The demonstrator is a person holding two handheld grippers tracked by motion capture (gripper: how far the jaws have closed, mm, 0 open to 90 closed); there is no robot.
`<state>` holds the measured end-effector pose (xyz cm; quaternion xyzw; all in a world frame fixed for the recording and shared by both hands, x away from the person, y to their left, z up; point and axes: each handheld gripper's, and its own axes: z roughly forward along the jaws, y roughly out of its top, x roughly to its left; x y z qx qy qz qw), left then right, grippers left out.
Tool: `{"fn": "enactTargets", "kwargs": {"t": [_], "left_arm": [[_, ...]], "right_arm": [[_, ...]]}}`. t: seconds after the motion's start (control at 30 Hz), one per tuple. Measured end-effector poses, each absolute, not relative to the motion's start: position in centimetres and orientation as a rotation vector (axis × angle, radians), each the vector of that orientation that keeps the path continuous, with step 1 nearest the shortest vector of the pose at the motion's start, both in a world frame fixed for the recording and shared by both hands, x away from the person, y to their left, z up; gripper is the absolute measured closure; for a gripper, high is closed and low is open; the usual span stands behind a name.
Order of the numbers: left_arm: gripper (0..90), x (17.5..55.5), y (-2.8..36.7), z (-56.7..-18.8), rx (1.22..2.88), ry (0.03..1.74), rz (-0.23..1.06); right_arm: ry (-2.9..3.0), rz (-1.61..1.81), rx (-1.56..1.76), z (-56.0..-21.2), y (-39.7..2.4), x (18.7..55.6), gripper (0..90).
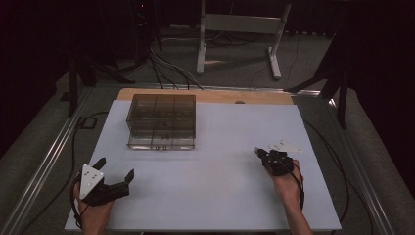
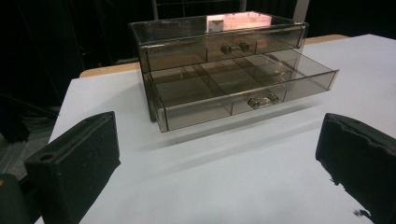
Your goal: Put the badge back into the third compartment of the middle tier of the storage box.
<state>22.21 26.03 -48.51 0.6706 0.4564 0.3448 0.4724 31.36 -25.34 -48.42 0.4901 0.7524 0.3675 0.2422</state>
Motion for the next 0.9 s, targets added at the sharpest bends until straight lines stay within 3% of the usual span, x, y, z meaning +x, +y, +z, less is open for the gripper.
{"fn": "enactTargets", "kwargs": {"t": [0.9], "left_arm": [[0.6,22.3,26.1,-48.6,1.642,1.122,0.840]], "right_arm": [[2.061,1.075,1.318,-46.4,-23.3,32.1,87.7]]}}
